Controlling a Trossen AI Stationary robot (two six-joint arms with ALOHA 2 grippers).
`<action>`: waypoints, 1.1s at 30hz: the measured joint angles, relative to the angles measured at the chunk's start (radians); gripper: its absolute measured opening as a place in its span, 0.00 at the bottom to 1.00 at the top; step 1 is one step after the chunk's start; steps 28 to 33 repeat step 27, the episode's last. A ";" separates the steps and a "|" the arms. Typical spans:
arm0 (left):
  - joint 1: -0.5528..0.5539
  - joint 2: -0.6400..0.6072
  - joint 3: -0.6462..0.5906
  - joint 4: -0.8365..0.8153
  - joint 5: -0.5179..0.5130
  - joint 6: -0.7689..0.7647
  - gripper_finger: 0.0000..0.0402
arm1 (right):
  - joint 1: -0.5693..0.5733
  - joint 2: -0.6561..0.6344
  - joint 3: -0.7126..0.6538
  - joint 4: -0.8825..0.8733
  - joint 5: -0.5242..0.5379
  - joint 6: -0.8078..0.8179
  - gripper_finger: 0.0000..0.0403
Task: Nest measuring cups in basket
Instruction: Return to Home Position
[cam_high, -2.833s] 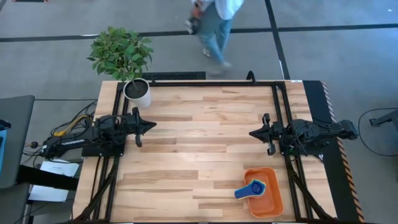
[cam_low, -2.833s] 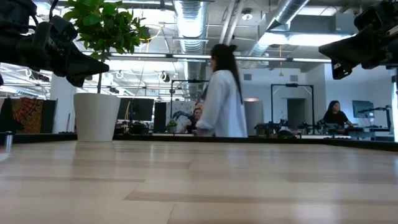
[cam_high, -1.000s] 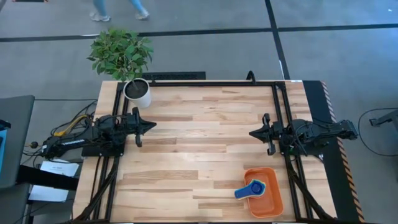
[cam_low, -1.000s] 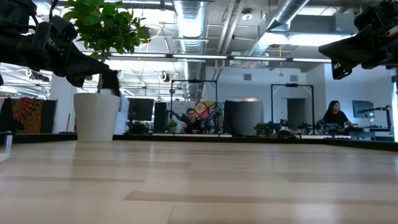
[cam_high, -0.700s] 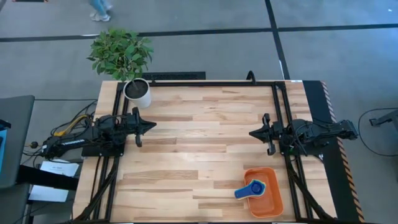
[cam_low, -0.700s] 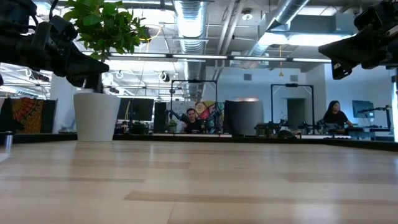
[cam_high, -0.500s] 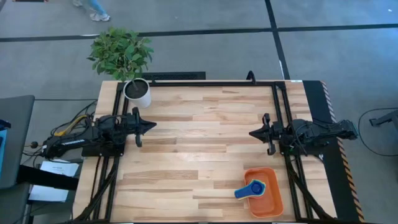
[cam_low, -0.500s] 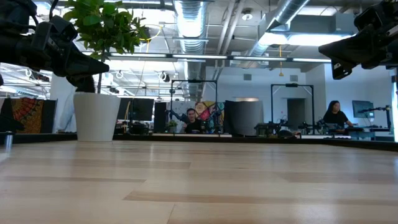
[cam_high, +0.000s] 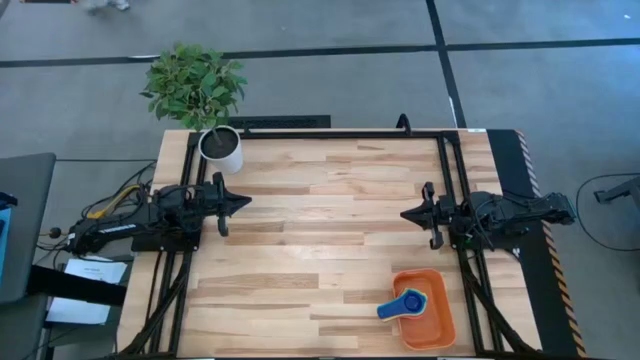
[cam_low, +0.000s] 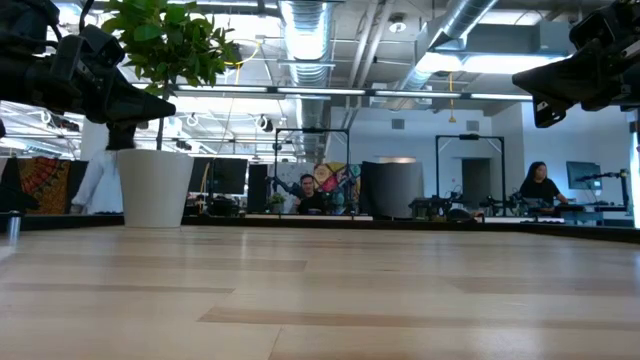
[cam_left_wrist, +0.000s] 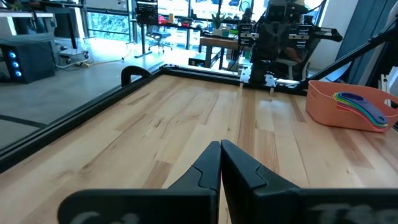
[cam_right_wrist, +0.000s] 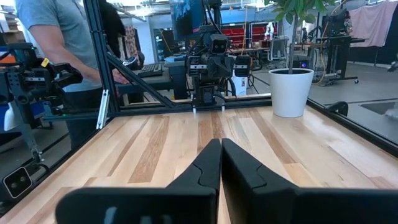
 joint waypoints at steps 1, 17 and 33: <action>0.000 0.000 0.000 0.000 0.000 0.000 0.00 | 0.000 0.000 0.000 0.000 0.000 0.000 0.09; 0.000 0.000 0.000 0.000 0.000 0.000 0.00 | 0.000 0.000 0.000 0.000 0.000 0.000 0.07; 0.000 0.000 0.000 0.000 0.000 0.000 0.00 | 0.000 0.000 0.000 0.000 0.000 0.000 0.09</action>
